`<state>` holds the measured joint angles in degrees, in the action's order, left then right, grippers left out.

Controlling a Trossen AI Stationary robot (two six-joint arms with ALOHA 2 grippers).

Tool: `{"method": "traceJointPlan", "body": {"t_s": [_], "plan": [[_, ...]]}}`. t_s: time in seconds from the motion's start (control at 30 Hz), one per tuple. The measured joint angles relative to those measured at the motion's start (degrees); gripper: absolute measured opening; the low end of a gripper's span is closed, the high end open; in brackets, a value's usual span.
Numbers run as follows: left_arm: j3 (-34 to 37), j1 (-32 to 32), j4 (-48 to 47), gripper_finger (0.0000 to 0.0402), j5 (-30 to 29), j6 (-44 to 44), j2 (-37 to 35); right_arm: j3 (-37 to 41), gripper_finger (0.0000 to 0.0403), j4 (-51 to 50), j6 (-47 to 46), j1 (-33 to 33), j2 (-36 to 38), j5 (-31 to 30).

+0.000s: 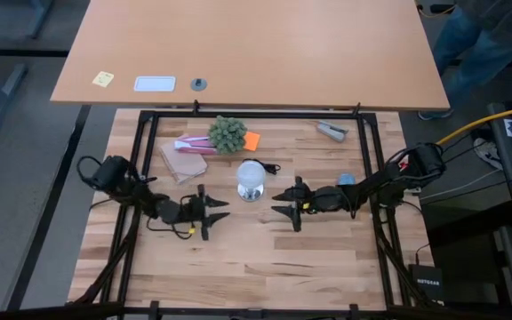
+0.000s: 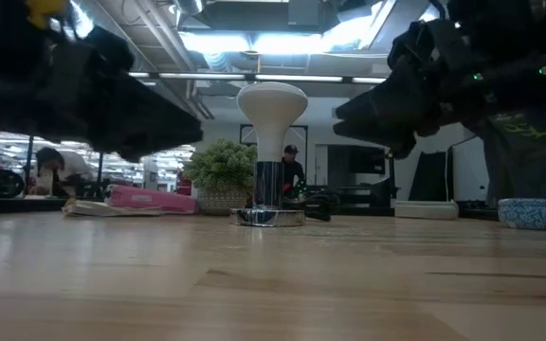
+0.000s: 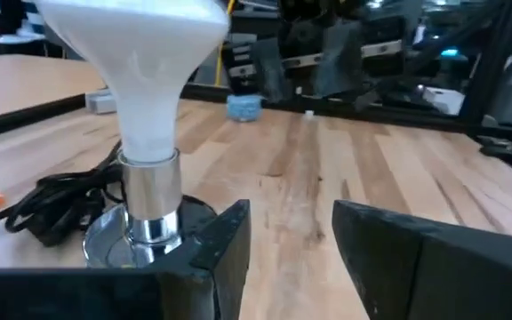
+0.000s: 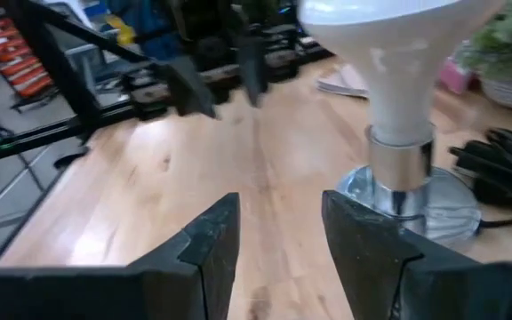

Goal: Screw lightbulb
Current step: Remove the lightbulb from the lamp

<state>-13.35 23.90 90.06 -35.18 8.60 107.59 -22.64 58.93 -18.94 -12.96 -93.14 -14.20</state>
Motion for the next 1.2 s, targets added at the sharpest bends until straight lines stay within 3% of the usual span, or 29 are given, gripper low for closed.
{"method": "traceJointPlan", "body": {"t_s": [0.2,0.57,1.2], "plan": [[-2.10,-8.56,0.00,0.0150,11.65,-3.12,0.85,0.00,0.0168,0.10,1.11,-0.12,0.00,2.42],[-2.16,-22.93,-0.04,0.0129,25.09,-3.01,0.75,0.00,0.0168,0.04,1.25,-0.12,0.00,2.43],[-3.47,-26.65,-2.87,0.0117,25.38,-2.19,0.68,0.00,0.0168,-2.17,1.27,-0.12,0.00,2.10]]}}
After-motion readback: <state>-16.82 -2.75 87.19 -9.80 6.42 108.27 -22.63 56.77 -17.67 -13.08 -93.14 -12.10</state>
